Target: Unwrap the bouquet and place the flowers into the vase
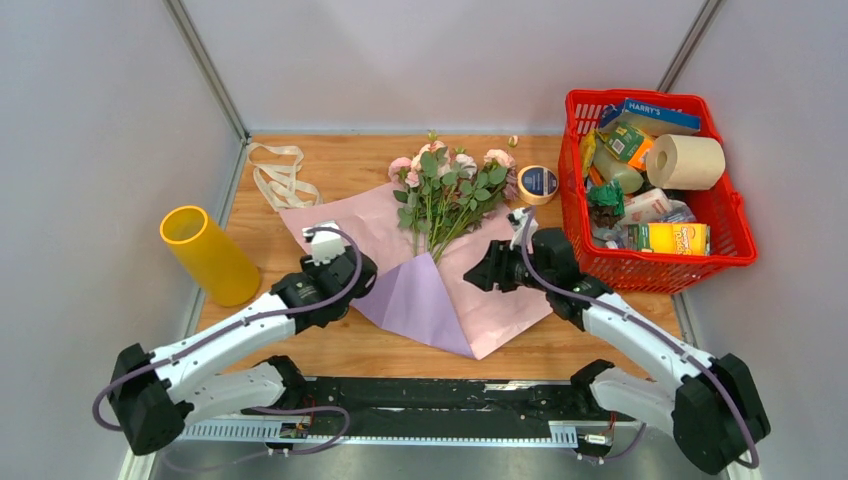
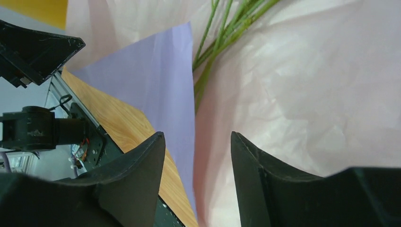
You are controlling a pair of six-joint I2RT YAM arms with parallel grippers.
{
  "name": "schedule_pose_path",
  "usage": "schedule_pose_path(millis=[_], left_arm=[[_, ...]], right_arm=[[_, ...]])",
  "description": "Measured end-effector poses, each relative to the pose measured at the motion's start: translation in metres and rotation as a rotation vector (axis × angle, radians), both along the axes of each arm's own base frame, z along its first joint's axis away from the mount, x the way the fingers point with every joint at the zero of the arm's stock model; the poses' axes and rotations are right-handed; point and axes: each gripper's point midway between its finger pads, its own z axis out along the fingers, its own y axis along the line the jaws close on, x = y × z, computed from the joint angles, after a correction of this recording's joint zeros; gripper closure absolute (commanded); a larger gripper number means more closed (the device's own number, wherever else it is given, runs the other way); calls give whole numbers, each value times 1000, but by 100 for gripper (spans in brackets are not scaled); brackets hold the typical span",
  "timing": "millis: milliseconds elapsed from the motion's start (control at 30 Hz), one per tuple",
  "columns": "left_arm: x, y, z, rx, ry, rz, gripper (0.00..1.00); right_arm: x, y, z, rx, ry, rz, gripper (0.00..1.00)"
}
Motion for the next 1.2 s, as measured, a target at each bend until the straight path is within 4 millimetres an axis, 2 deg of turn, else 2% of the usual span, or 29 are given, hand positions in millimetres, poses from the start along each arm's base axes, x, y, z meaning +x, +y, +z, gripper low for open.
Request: schedule_pose_path(millis=[100, 167, 267, 400, 533, 633, 733, 900, 967, 1067, 1200], left_arm=[[5, 17, 10, -24, -8, 30, 33], [3, 18, 18, -31, -18, -8, 33], [5, 13, 36, -32, -27, -71, 33], [21, -5, 59, -40, -41, -137, 33], [29, -12, 37, -36, 31, -162, 33], [22, -10, 6, -57, 105, -178, 33], [9, -5, -18, -72, 164, -192, 33], [1, -4, -25, -100, 177, -210, 33], [1, -4, -24, -108, 165, -210, 33], [0, -4, -27, -123, 155, -206, 33], [-6, -1, -40, -134, 178, -185, 34]], right_arm=[[14, 13, 1, 10, 0, 13, 53], [24, 21, -3, 5, 14, 20, 57], [38, 32, -18, -14, 50, 28, 62], [48, 44, -43, -45, 108, 40, 64], [46, 63, -57, -63, 141, 87, 67], [30, 81, -60, -64, 148, 155, 69], [4, 102, -57, -56, 143, 247, 69], [-52, 130, -51, -47, 127, 412, 70], [-74, 133, -55, -55, 127, 459, 70], [-99, 123, -74, -102, 148, 484, 70], [-111, 102, -101, -176, 182, 457, 71]])
